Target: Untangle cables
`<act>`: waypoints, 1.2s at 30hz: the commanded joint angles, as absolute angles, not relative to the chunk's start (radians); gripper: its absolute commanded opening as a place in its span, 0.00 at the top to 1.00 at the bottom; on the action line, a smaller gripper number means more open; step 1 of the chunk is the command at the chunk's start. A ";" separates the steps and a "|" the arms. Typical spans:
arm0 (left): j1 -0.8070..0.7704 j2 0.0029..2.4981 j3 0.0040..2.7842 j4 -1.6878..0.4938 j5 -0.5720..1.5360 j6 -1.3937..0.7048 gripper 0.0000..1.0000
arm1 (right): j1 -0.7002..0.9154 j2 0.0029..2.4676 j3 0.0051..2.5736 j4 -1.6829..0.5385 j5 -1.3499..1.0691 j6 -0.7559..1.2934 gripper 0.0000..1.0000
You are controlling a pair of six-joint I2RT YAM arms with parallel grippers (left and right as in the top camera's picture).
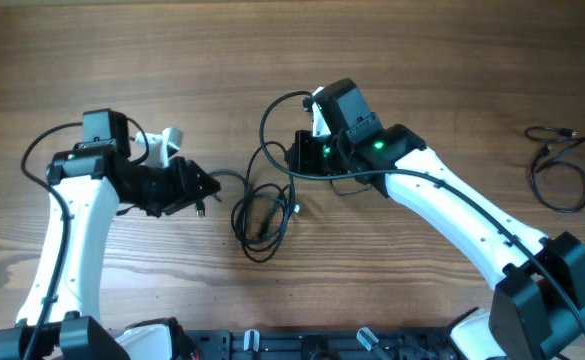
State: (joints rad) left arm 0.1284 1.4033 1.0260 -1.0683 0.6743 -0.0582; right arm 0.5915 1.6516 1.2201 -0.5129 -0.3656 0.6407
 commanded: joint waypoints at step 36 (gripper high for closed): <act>-0.474 1.414 0.929 -0.840 0.013 -0.593 0.46 | 0.485 1.693 1.215 -0.686 -0.155 0.680 0.59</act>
State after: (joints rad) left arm -0.5205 1.4090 0.9367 -0.8764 0.0410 -0.4717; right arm 0.4873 1.6531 1.2217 -0.6621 -0.3130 0.6930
